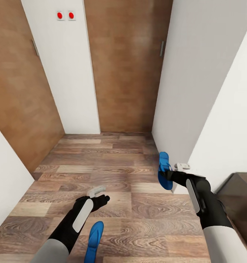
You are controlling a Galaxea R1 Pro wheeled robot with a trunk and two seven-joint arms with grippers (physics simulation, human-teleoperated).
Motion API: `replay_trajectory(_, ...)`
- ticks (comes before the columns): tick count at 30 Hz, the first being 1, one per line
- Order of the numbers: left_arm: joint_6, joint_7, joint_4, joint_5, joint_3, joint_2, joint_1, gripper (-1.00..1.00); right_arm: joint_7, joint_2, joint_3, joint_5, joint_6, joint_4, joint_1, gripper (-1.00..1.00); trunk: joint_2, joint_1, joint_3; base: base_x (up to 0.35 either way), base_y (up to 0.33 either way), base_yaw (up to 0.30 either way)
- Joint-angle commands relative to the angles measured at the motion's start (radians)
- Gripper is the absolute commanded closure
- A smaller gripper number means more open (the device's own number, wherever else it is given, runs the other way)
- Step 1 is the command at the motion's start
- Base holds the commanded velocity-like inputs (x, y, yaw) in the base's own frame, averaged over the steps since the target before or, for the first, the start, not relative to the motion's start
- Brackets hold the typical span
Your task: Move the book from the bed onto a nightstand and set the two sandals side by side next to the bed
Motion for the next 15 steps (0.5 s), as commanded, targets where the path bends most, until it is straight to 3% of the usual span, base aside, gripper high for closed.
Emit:
replay_trajectory(1, 0.001, 0.010, -0.002, 0.011, -0.002, 0.000, 0.000, -1.00, 0.002, 0.000, -0.001, -0.004, 0.006, -0.001, -0.001, 1.00, 0.000, 0.000, -0.001, 0.006, 0.007, -0.268)
replay_trajectory(7, 0.001, 0.010, -0.002, 0.013, -0.001, 0.000, 0.002, -1.00, 0.006, 0.001, 0.003, -0.004, 0.006, -0.002, 0.002, 1.00, 0.000, 0.000, -0.001, 0.002, 0.003, -0.268)
replay_trajectory(15, 0.003, 0.009, -0.002, 0.014, 0.001, 0.000, 0.003, -1.00, 0.011, 0.000, 0.090, -0.011, 0.007, -0.036, 0.004, 1.00, 0.000, 0.000, -0.001, -0.050, 0.152, -0.252)
